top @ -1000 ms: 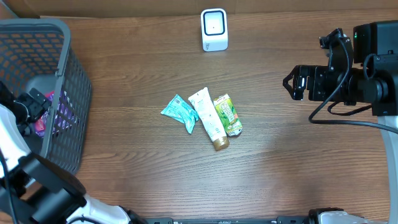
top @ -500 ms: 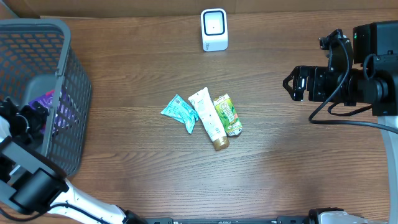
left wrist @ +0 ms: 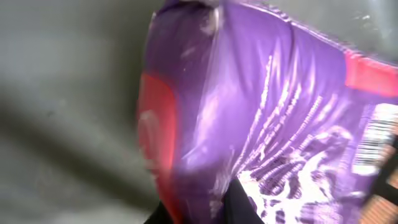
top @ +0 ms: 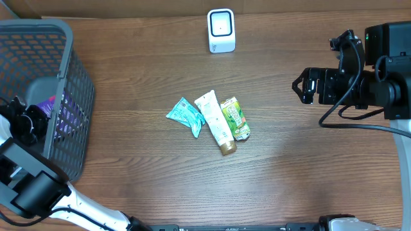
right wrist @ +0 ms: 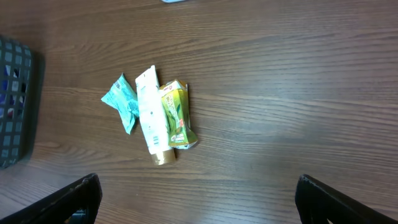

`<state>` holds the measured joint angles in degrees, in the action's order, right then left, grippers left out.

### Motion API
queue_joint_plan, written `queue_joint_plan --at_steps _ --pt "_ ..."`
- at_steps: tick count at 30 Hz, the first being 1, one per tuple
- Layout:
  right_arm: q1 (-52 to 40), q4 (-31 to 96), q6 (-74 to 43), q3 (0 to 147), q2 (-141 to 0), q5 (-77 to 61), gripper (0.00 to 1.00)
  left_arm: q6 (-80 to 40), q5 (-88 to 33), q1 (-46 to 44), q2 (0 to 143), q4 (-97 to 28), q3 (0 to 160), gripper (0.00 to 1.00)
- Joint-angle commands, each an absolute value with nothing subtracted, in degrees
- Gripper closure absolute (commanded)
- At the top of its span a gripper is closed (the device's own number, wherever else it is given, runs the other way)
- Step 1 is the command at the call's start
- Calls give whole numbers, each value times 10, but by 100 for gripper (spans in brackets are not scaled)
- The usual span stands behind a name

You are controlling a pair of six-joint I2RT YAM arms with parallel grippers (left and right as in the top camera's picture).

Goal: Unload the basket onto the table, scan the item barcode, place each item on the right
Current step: 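Lift the purple pack out and place it left of the mint packet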

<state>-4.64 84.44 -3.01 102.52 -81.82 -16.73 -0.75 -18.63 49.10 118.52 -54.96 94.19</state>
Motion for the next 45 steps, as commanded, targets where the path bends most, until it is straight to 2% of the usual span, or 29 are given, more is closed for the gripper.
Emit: queue_joint_plan --at_steps 1,9,15,19,24,29,34,38,43,44,45 --pt "-50 841 -32 1028 -818 -173 0 -26 -185 486 1075 -570 1031 96" --pt "-50 841 -32 1028 -818 -173 0 -33 -186 464 843 -599 1130 96" --pt "-50 835 -32 1028 -818 -173 0 -49 -193 319 772 -742 1122 96" --pt "-50 828 -32 1028 -818 -173 0 -55 -164 210 775 -774 1024 96" --pt "-50 828 -32 1028 -818 -173 0 -97 -105 141 784 -695 840 96" --pt "-50 828 -32 1028 -818 -173 0 -142 -117 88 787 -512 641 96" --pt "-50 829 -32 1028 -818 -173 0 -142 -109 29 787 -355 523 96" --pt "-50 828 -32 1028 -818 -173 0 -142 -75 7 787 -319 481 96" --pt "-50 826 -32 1028 -818 -173 0 -141 -37 7 787 -344 470 95" --pt "-50 826 -32 1028 -818 -173 0 -139 -36 7 787 -350 470 85" --pt "-50 826 -31 1028 -818 -176 0 -140 -39 7 787 -351 470 68"
